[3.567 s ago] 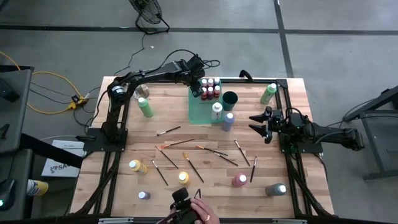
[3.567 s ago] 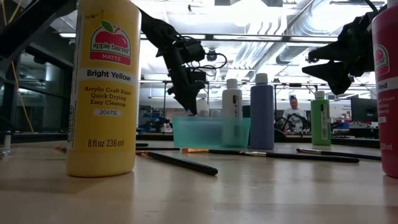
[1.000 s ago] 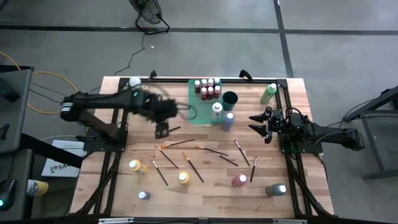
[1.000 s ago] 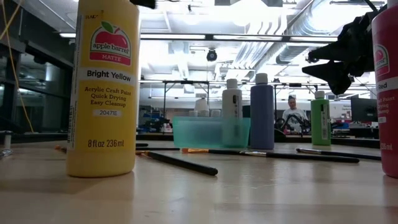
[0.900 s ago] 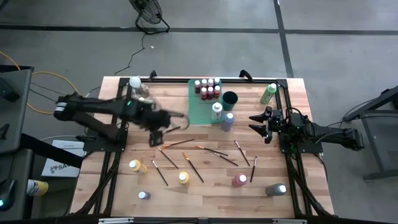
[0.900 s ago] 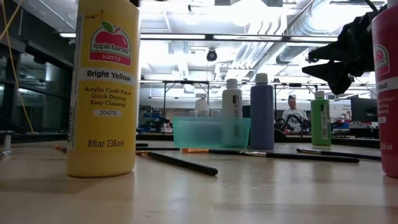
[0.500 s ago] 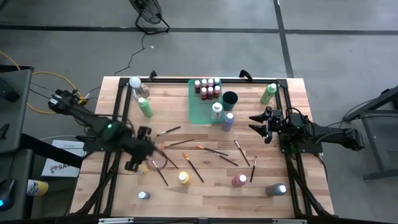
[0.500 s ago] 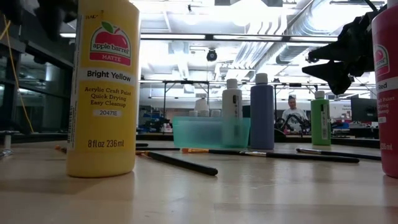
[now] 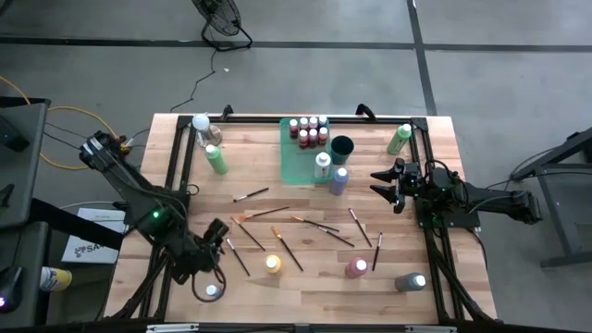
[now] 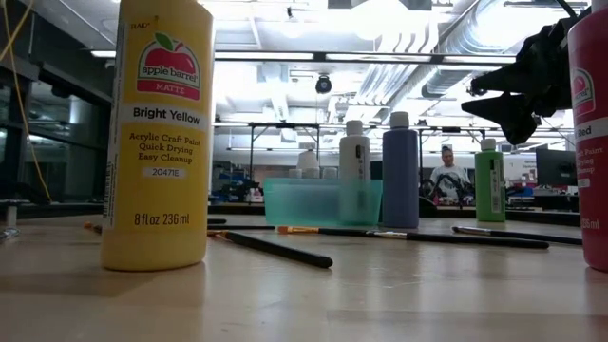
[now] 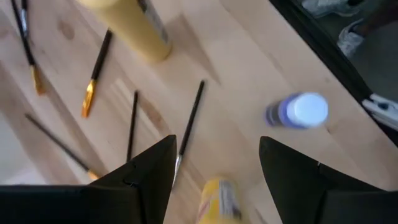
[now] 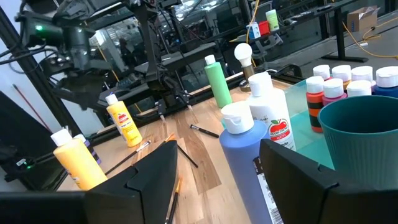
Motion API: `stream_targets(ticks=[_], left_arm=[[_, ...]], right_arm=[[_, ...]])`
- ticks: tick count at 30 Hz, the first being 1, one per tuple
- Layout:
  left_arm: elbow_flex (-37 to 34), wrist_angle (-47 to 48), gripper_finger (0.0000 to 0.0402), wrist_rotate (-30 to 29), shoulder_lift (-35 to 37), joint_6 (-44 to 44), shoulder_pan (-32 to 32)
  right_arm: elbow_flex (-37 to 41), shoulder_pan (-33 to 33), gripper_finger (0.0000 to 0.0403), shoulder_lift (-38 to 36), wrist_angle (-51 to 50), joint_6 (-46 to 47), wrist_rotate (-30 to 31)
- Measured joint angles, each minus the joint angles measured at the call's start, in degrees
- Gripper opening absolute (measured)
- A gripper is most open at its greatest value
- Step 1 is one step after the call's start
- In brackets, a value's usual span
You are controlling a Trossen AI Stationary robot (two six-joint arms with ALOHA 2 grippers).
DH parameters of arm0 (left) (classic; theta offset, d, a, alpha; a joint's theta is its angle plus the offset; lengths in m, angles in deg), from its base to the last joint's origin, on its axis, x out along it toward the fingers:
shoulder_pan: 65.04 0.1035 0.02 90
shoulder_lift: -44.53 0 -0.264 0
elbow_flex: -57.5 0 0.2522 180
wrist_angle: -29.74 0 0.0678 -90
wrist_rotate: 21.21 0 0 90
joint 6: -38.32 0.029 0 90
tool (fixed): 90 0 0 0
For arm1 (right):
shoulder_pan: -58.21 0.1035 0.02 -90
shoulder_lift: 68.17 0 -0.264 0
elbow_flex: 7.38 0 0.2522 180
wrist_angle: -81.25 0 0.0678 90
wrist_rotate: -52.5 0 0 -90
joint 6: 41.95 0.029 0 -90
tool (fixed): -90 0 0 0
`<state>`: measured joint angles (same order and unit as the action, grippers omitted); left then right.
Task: Pick & Place Paint Supplies
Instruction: Put the purple paint bottle into the green bin
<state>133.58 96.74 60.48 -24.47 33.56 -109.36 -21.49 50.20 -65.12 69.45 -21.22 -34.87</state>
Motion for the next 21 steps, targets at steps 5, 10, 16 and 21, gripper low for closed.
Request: stream_targets(ticks=[5, 10, 16, 21], left_arm=[[0.00, -3.65, 0.0223, 0.60, -2.22, 0.02, -0.04], [0.00, -5.24, 0.0223, 1.15, -3.27, 0.47, -0.04], [1.24, -7.09, 0.0223, 1.13, -5.74, 0.60, -0.53], [2.66, -6.66, 0.0223, 1.12, -9.39, 1.88, -3.22]], right_arm=[[-0.01, 0.01, 0.0223, 0.00, 0.00, 0.00, 0.00], [0.01, 0.02, 0.0223, 0.00, 0.00, 0.00, 0.00], [0.00, 0.02, 0.0223, 0.00, -0.01, 0.00, 0.00], [0.01, 0.01, 0.0223, 0.01, 0.00, 0.00, 0.00]])
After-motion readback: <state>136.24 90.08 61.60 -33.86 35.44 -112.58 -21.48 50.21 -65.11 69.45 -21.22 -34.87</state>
